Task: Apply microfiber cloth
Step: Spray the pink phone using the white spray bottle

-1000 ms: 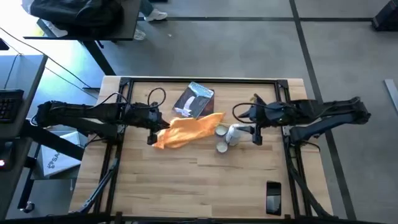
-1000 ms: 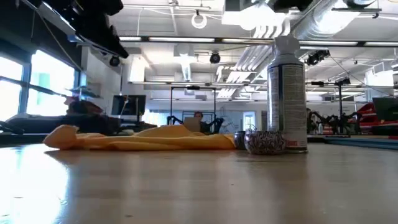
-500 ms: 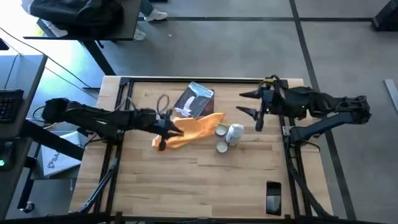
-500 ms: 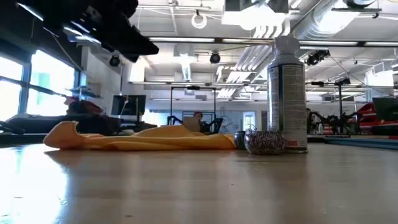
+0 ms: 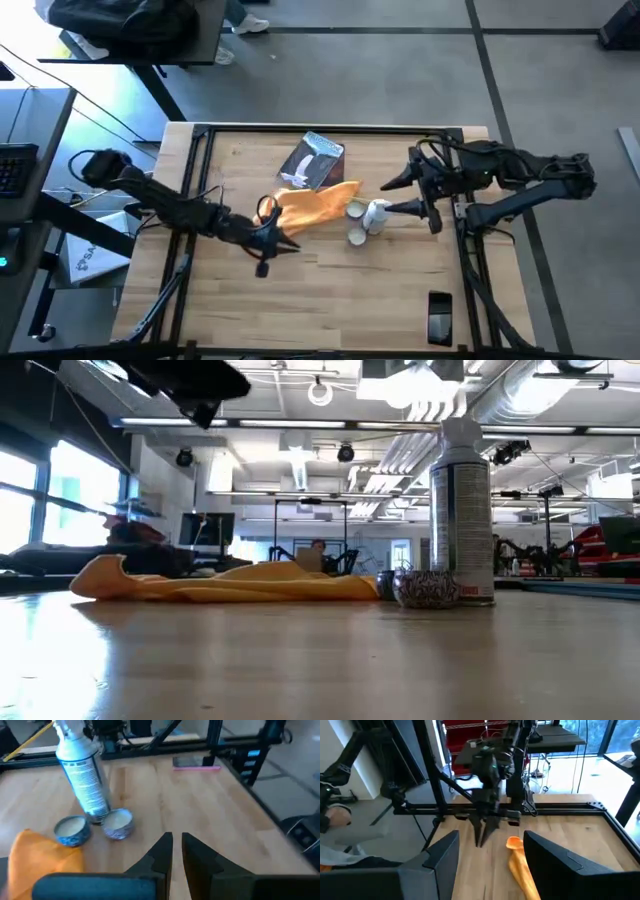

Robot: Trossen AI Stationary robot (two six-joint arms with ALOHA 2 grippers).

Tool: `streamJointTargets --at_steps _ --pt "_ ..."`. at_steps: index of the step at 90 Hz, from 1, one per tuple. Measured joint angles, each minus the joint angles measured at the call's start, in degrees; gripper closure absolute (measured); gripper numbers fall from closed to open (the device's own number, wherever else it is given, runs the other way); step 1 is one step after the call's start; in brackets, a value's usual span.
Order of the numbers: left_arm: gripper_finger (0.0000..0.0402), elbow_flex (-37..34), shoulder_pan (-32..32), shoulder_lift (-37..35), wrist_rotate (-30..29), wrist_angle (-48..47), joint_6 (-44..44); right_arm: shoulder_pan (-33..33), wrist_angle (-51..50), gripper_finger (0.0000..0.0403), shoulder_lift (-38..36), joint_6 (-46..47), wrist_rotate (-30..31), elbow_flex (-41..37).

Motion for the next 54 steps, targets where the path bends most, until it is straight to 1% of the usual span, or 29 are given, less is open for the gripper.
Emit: streamJointTargets --at_steps 13,22,39,54 --pt "0.0378 0.0 -6.5 0.0 -8.8 4.3 -0.3 0.0 0.0 0.0214 0.0 0.0 0.0 0.0" --pt "0.0378 0.0 -10.2 0.0 -13.0 8.5 -0.2 0.0 0.0 0.0215 0.0 0.0 0.0 0.0" --pt "0.0378 0.0 -14.5 1.7 -17.0 15.3 0.7 0.0 0.0 0.0215 0.0 0.0 0.0 0.0" --pt "0.0378 0.0 -15.7 6.6 -18.0 23.0 0.9 0.0 0.0 0.0215 0.0 0.0 0.0 0.0"
